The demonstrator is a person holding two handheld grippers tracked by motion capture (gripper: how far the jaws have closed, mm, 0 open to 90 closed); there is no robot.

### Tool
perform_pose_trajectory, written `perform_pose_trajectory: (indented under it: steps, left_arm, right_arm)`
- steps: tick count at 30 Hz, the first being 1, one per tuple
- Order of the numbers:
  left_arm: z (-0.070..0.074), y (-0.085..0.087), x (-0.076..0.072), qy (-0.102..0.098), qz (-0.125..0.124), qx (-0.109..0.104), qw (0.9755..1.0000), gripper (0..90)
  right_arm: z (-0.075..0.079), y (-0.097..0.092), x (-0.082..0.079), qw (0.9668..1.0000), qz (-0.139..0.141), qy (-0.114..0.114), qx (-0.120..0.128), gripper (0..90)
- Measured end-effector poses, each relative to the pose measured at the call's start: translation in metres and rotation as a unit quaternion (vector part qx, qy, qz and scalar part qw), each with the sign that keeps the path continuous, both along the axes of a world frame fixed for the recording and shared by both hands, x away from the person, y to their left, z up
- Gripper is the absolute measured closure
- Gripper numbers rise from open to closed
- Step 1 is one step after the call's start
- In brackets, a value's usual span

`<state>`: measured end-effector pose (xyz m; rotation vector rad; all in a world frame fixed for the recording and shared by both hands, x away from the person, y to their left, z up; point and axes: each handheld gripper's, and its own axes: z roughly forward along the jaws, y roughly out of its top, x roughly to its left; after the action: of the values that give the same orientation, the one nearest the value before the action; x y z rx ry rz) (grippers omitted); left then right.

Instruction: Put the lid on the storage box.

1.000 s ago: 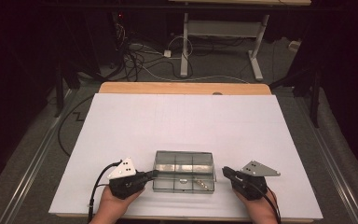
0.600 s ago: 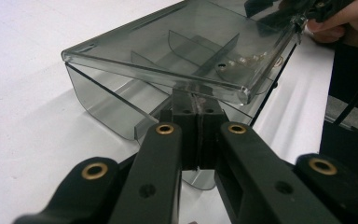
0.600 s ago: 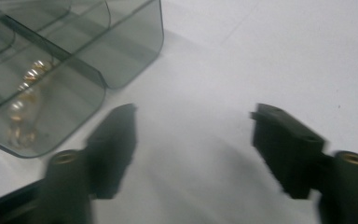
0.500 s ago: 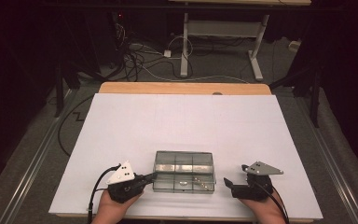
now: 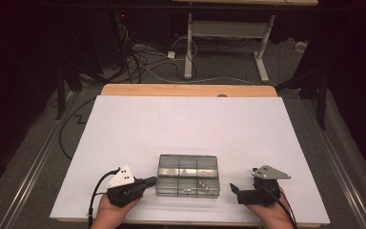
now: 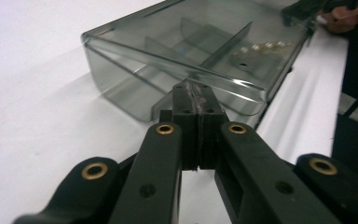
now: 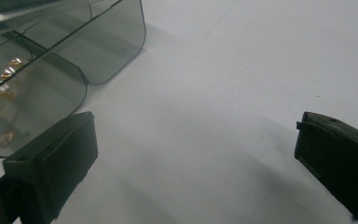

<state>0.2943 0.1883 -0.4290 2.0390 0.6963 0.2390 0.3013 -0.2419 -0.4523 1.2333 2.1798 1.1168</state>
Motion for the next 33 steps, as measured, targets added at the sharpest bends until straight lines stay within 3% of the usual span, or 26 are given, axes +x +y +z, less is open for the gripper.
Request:
perform_pose_trajectory:
  steps: [12,21,26,33]
  left_arm:
    - [-0.002,0.027,0.013,-0.003,0.055,0.025,0.9982,87.1]
    - [-0.001,0.055,0.024,-0.006,0.107,0.035,0.9936,86.6]
    - [-0.002,0.058,0.027,-0.001,0.119,0.038,0.9922,69.7]
    - [-0.004,0.055,0.03,0.002,0.112,0.049,0.9925,35.9]
  right_arm:
    - [0.001,-0.001,0.0,1.0,0.0,-0.006,0.006,0.1]
    - [0.003,-0.002,0.0,0.9998,-0.003,-0.014,0.012,0.1]
    - [0.003,-0.002,0.0,0.9998,-0.004,-0.015,0.013,0.1]
    - [0.002,-0.002,0.0,0.9998,-0.004,-0.015,0.015,0.1]
